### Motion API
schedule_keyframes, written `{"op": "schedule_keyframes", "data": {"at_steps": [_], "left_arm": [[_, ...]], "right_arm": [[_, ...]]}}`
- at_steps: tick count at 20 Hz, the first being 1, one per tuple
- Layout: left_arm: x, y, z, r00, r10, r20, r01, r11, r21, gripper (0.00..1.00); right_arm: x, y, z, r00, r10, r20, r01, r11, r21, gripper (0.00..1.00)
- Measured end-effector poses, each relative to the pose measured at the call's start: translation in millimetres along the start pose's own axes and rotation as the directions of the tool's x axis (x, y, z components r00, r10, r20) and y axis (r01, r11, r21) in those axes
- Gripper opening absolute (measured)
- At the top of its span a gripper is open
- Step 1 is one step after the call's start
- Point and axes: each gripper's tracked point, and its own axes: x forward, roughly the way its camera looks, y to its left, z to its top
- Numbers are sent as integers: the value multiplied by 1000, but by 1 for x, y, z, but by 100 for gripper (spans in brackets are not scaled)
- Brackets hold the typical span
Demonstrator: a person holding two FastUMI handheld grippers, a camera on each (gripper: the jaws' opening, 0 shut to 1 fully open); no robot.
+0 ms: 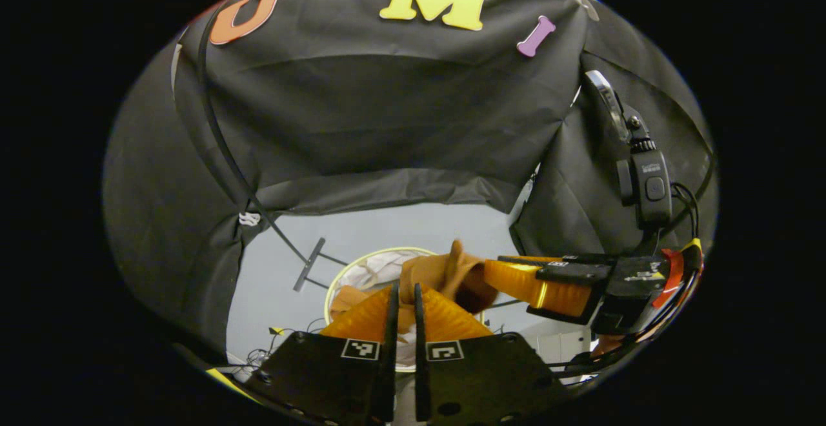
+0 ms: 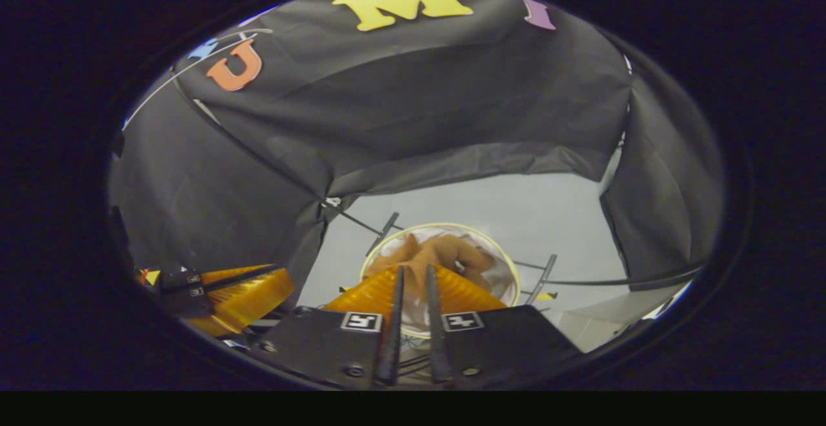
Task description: Grasp the clothes on the hanger with both hands and then place them into the laundry hamper below.
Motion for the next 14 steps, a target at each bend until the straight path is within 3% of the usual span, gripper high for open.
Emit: {"op": "schedule_keyframes", "data": {"at_steps": [1, 4, 6, 7, 8, 9, 10, 14], "left_arm": [[1, 3, -6, 1000, 2, -11, -2, 1000, -17, 24], [1, 6, -20, 999, 22, -36, -25, 996, -80, 27], [-6, 1, -26, 998, 29, -46, -35, 992, -119, 67], [-11, -1, -29, 998, 34, -56, -41, 990, -135, 76], [-15, -3, -32, 997, 46, -62, -54, 988, -145, 64], [-19, -1, -36, 996, 65, -65, -74, 986, -151, 94], [-23, -1, -38, 995, 80, -63, -89, 984, -155, 85], [-54, -9, -50, 990, 134, -33, -137, 974, -182, 85]], "right_arm": [[-2, -4, -4, 1000, -11, -2, 11, 1000, -6, 33], [-10, -15, -1, 999, -43, 22, 44, 998, -45, 48], [-24, -21, -4, 999, -37, 23, 39, 997, -65, 62], [-29, -23, -7, 999, -30, 24, 32, 997, -76, 72], [-35, -25, -8, 999, -26, 24, 28, 996, -88, 75], [-41, -26, -11, 999, -20, 32, 23, 994, -104, 77], [-49, -29, -12, 999, -19, 48, 25, 992, -122, 77], [-93, -39, -21, 992, -1, 127, 26, 981, -191, 77]]}}
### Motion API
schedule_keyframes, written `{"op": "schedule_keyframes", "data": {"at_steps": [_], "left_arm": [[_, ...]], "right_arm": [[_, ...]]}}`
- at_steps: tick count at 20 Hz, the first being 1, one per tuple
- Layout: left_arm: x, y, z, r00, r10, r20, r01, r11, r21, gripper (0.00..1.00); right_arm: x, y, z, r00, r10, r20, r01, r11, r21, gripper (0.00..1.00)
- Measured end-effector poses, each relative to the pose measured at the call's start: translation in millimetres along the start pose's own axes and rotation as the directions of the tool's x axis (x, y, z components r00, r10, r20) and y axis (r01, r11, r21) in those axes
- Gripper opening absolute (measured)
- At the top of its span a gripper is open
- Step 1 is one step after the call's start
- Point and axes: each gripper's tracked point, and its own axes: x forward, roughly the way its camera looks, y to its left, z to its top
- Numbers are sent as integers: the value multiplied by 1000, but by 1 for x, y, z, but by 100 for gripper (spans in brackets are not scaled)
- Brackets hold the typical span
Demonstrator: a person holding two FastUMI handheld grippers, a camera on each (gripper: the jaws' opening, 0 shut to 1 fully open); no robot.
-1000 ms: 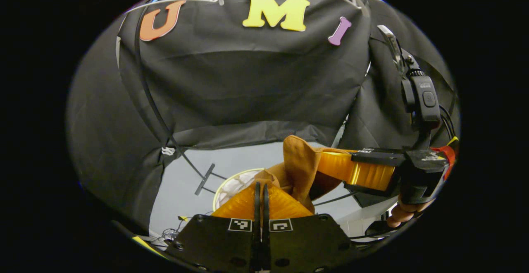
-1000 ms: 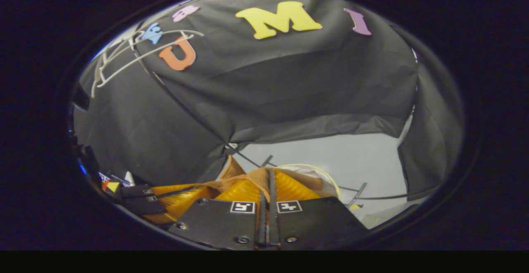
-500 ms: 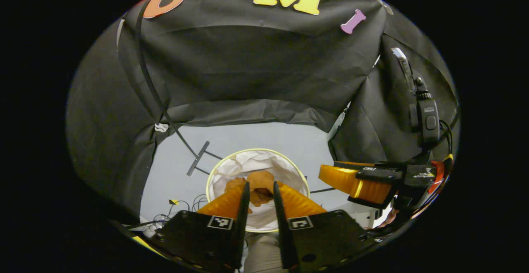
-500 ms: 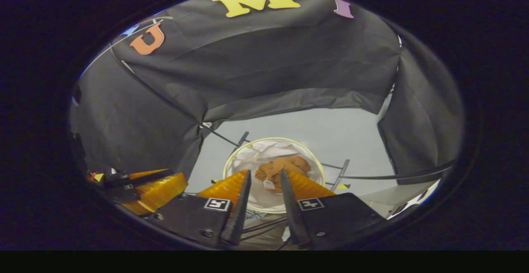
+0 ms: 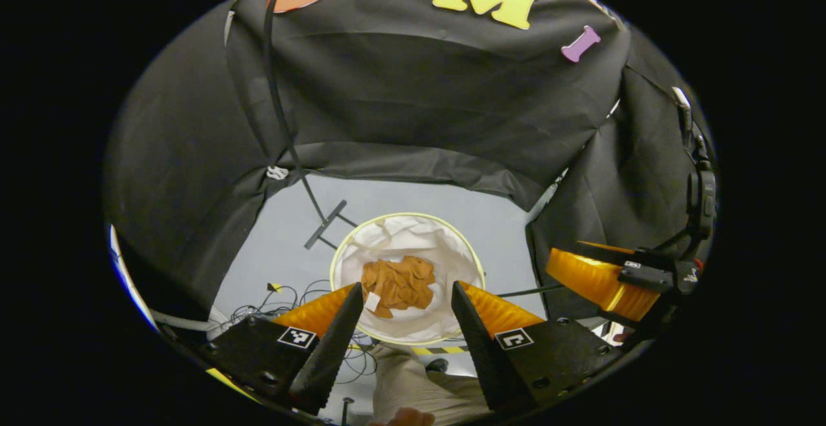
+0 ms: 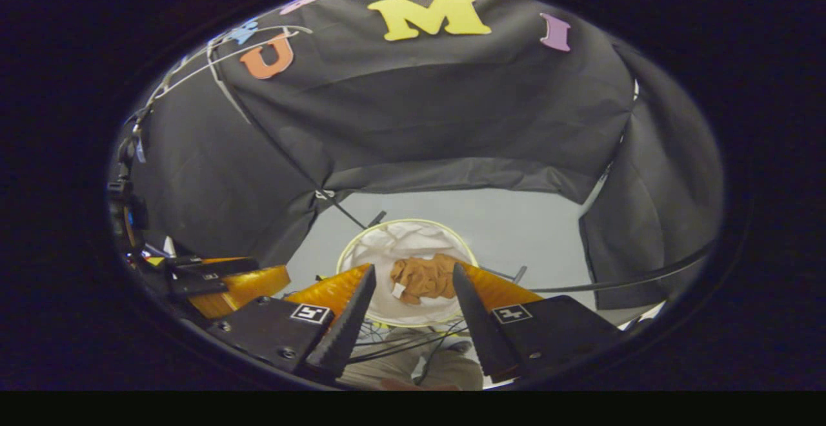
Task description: Grasp the clothes on the hanger with both hands and then place them into the laundry hamper below.
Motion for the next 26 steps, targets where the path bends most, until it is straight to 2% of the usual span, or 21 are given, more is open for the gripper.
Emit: {"op": "schedule_keyframes", "data": {"at_steps": [1, 5, 8, 9, 11, 12, 14, 19, 21, 22, 26], "left_arm": [[-10, -3, -2, 1000, 6, 17, -6, 1000, -9, 86], [-53, -21, -17, 996, 22, 88, -20, 999, -25, 85], [-85, -31, -29, 989, 23, 147, -22, 1000, -13, 86], [-97, -36, -29, 984, 25, 174, -25, 1000, -6, 86], [-123, -45, -24, 972, 28, 235, -33, 999, 17, 85], [-136, -49, -21, 963, 29, 267, -38, 999, 29, 85], [-165, -56, -11, 940, 27, 339, -48, 997, 55, 86], [-234, -72, 20, 864, 21, 502, -77, 993, 93, 85], [-261, -72, 35, 825, 16, 565, -84, 992, 94, 85], [-275, -71, 41, 804, 15, 595, -89, 991, 95, 85], [-329, -65, 67, 709, -11, 705, -99, 988, 115, 85]], "right_arm": [[-13, -2, -1, 1000, 5, 24, -4, 1000, -10, 80], [-69, -19, -10, 994, 9, 113, -2, 998, -59, 77], [-108, -27, -11, 984, 21, 175, -8, 997, -77, 80], [-122, -28, -14, 981, 28, 194, -12, 996, -84, 77], [-147, -33, -15, 970, 44, 240, -22, 996, -92, 80], [-161, -32, -12, 963, 57, 263, -32, 995, -97, 77], [-193, -33, -8, 944, 79, 320, -44, 992, -117, 77], [-270, -44, 20, 862, 87, 499, 0, 985, -172, 79], [-302, -50, 34, 816, 91, 571, 9, 985, -170, 82], [-317, -51, 43, 793, 91, 602, 13, 986, -166, 79], [-370, -54, 75, 676, 56, 735, 66, 989, -136, 82]]}}
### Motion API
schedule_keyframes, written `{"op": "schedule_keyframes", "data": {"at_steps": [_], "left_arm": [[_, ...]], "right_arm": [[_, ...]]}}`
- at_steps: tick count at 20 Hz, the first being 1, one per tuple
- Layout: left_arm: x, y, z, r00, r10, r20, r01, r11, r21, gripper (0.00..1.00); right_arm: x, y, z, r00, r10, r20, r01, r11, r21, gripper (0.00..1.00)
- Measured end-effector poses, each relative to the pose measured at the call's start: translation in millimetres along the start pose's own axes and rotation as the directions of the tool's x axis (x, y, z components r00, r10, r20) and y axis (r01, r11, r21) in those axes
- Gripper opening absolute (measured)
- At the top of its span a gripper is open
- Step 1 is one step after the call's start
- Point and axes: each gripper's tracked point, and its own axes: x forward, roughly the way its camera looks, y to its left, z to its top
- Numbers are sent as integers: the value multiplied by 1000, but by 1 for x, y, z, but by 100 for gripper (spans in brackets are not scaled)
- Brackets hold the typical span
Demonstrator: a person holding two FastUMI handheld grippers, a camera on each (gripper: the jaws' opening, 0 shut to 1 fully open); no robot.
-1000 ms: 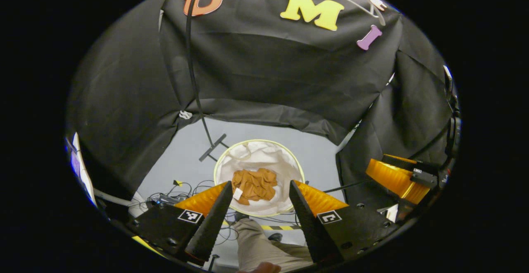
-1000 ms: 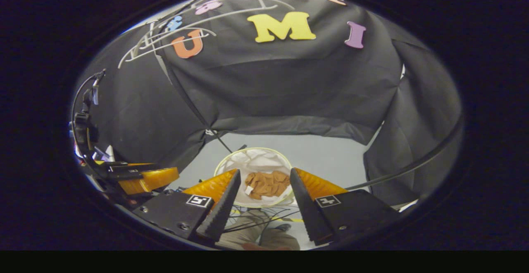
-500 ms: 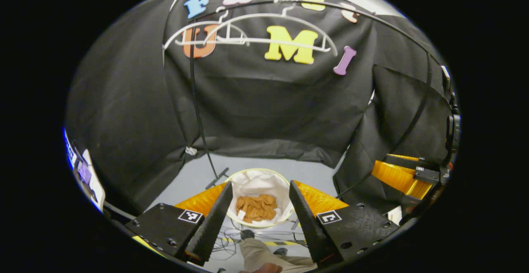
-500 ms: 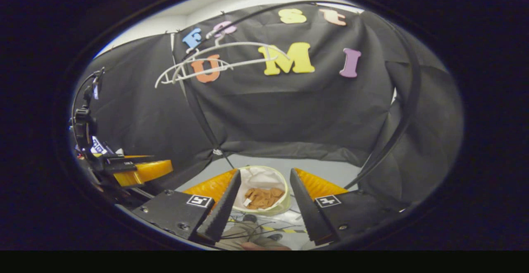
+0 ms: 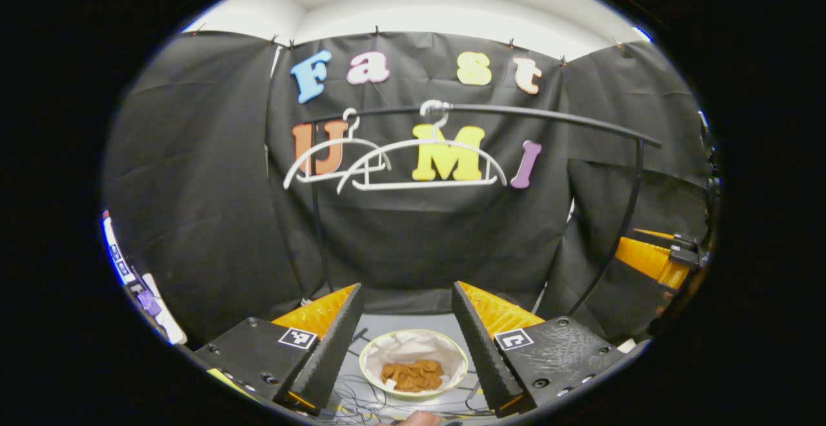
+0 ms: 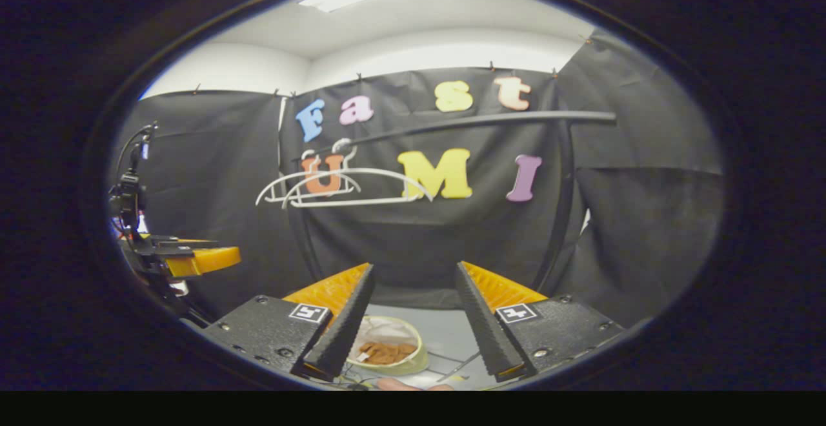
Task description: Grasp the clothes on the hanger with both hands and then place them into the laundry hamper below.
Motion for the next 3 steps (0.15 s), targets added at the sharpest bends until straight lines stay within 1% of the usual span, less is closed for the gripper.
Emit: {"op": "schedule_keyframes", "data": {"at_steps": [1, 2, 3], "left_arm": [[-4, 6, 14, 999, -5, 37, 5, 1000, 5, 85], [-8, 12, 26, 997, -1, 76, 1, 1000, 10, 76], [-13, 20, 39, 993, 7, 118, -9, 1000, 14, 76]], "right_arm": [[-5, -4, 14, 999, -20, 46, 20, 1000, -7, 82], [-13, -9, 30, 995, -43, 92, 44, 999, -16, 82], [-19, -10, 44, 988, -62, 140, 67, 997, -29, 81]]}}
